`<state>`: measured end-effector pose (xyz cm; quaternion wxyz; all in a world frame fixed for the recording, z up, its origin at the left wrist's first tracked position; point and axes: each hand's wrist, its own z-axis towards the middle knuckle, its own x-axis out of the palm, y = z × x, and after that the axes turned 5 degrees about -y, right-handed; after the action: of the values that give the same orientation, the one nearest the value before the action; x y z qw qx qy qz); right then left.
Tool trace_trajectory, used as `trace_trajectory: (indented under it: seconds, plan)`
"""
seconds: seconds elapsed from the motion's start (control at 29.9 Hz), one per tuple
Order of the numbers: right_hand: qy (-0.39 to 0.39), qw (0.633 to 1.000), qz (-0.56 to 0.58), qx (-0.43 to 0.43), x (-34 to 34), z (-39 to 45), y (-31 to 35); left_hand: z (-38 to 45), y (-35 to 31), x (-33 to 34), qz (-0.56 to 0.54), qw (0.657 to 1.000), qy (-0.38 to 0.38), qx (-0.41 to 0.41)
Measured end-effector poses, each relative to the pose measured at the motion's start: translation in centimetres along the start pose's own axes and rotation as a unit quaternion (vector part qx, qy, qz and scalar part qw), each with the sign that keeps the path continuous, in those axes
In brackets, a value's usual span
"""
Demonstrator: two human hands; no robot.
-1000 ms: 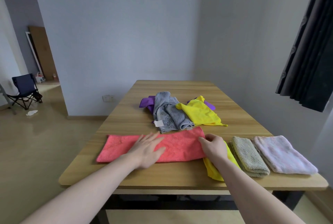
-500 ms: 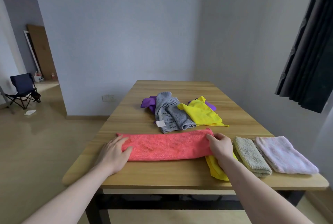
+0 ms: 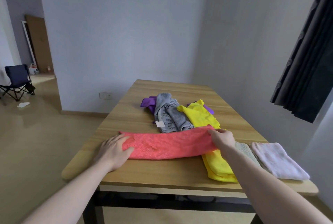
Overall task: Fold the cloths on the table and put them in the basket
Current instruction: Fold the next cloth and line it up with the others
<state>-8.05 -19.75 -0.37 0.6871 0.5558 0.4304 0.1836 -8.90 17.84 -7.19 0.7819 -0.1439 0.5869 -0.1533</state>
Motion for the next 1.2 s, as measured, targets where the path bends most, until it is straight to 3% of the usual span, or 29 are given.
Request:
trace_trajectory:
  seconds: [0.13, 0.23, 0.64, 0.9, 1.2]
  plan:
    - [-0.022, 0.996, -0.075, -0.037, -1.8, 0.9, 1.8, -0.1, -0.1, -0.2, 0.008, 1.0, 0.009, 0.01]
    - [0.007, 0.993, -0.108, -0.036, -2.3, 1.0, 3.4, 0.0, -0.2, -0.1, 0.01, 1.0, 0.02, 0.011]
    - [0.195, 0.981, 0.0, -0.001, 4.8, -4.4, 9.2, -0.1, -0.2, -0.2, 0.031, 0.999, 0.034, 0.022]
    - [0.25, 0.968, 0.018, -0.002, 10.2, -8.5, 9.3, 0.0, 0.0, 0.1, 0.039, 0.998, 0.041, 0.031]
    - [0.252, 0.966, -0.024, -0.045, 14.1, -10.9, 8.6, 0.1, -0.2, 0.0, 0.03, 0.999, 0.033, 0.022]
